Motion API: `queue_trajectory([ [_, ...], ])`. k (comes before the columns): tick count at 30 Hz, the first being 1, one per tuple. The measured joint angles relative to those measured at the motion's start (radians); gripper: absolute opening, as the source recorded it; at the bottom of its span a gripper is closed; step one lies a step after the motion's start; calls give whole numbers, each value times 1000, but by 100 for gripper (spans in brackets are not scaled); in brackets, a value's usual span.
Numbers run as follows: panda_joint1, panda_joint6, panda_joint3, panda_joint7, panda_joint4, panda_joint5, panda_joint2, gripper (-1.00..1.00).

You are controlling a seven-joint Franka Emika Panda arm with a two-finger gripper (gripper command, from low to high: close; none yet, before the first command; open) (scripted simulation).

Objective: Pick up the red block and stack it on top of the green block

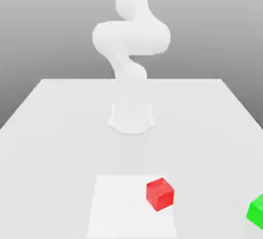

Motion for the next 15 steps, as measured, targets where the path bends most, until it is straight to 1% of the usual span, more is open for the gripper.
queue_trajectory([
  [15, 117, 304, 0, -233, -271, 16, 552, 0],
])
